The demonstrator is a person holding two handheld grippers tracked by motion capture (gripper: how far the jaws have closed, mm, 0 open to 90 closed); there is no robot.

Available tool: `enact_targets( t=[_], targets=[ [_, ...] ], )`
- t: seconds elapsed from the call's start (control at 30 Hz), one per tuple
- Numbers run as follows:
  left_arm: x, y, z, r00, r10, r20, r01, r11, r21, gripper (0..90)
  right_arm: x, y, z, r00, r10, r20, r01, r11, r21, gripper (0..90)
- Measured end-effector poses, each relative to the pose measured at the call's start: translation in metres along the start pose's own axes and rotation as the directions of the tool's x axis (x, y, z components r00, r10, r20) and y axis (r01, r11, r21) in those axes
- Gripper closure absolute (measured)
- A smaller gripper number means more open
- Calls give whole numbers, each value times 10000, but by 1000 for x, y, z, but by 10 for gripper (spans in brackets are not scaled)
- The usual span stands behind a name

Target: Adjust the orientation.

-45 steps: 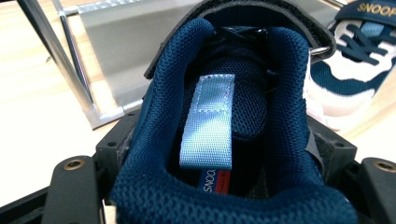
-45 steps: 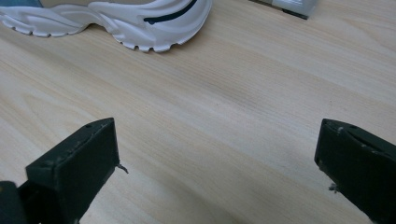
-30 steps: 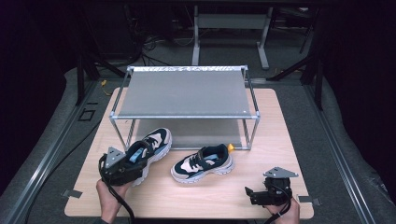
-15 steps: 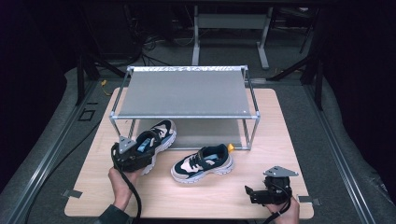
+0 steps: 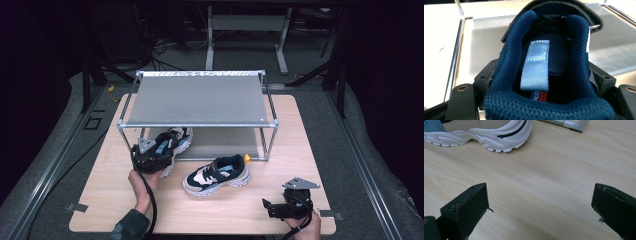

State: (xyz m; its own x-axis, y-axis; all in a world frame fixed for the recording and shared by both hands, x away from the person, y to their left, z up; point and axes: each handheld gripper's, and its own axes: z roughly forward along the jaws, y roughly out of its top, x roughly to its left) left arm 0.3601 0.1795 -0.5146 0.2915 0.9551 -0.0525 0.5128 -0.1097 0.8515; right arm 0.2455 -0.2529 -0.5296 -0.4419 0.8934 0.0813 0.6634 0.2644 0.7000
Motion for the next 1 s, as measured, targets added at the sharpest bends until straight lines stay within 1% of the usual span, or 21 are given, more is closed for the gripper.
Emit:
enact_targets(
  t=[0.07, 0.13, 0.27, 0.33, 0.37, 0.4, 0.43, 0.5, 0.53, 0.63, 0.67, 0.7, 0.77, 0.83, 0.9, 0.93, 1.0],
  targets=[
    [-2, 3, 4, 10000, -8, 32, 8, 10000, 25, 260, -1, -1, -1, 10000, -10, 59, 10, 10000, -23, 5],
    [-6, 7, 7, 10000, 23, -34, -23, 10000, -94, 260, -1, -1, -1, 10000, 80, 29, -80, 10000, -11, 5],
    [-11, 12, 14, 9998, 124, -124, -125, 9999, -73, 260, -2, -2, -1, 9999, 72, 106, -72, 10000, -44, 6],
    [-13, 12, 18, 9998, 124, -173, -124, 9999, -49, 259, -3, -2, -2, 9999, 145, 22, -145, 9999, -45, 10],
    [-13, 12, 20, 9998, 46, -176, -47, 10000, -43, 259, -3, -2, -1, 9999, 149, -24, -149, 9999, -62, 10],
    [-14, 11, 22, 9999, -34, -165, 33, 10000, -47, 259, -3, -2, -1, 9998, 164, 55, -164, 9998, -87, 11],
    [-15, 11, 24, 9998, 34, -180, -33, 10000, 34, 259, -2, -2, -2, 9999, 166, 10, -166, 9999, -49, 10],
    [-17, 10, 29, 9998, 17, -204, -15, 9999, 112, 259, -1, -2, -2, 9998, 112, -134, -114, 9999, -123, 11],
    [-18, 10, 31, 9998, 0, -215, 3, 9999, 121, 259, 0, -2, -2, 9999, 52, -130, -54, 9999, -103, 11],
    [-19, 11, 35, 9997, 27, -249, -23, 9999, 161, 258, 0, -3, -3, 10000, 73, -23, -73, 10000, -68, 11],
    [-20, 10, 37, 9995, -30, -303, 33, 9999, 103, 256, -1, -4, -2, 9999, 106, -5, -106, 9999, -133, 11],
    [-21, 10, 39, 9996, -97, -282, 101, 9998, 154, 256, -1, -4, -2, 9999, 106, -5, -106, 9999, -133, 11],
    [-21, 9, 44, 9994, -61, -348, 73, 9994, 329, 253, -2, -5, -2, 9999, 135, -62, -136, 9999, -58, 12],
    [-21, 7, 50, 9992, -202, -344, 216, 9990, 400, 246, -2, -6, -3, 9998, 131, -145, -131, 9999, 34, 13],
    [-20, 8, 53, 9987, -314, -409, 333, 9984, 465, 245, -2, -6, -2, 9998, 138, -123, -138, 9999, -24, 13],
    [-19, 9, 55, 9989, -282, -387, 300, 9984, 476, 237, -3, -5, -2, 9998, 135, -134, -136, 9999, -21, 13],
    [-19, 10, 60, 9985, -385, -395, 405, 9979, 504, 230, -3, -5, -2, 9998, 153, -153, -154, 9999, -33, 13]
  ],
)
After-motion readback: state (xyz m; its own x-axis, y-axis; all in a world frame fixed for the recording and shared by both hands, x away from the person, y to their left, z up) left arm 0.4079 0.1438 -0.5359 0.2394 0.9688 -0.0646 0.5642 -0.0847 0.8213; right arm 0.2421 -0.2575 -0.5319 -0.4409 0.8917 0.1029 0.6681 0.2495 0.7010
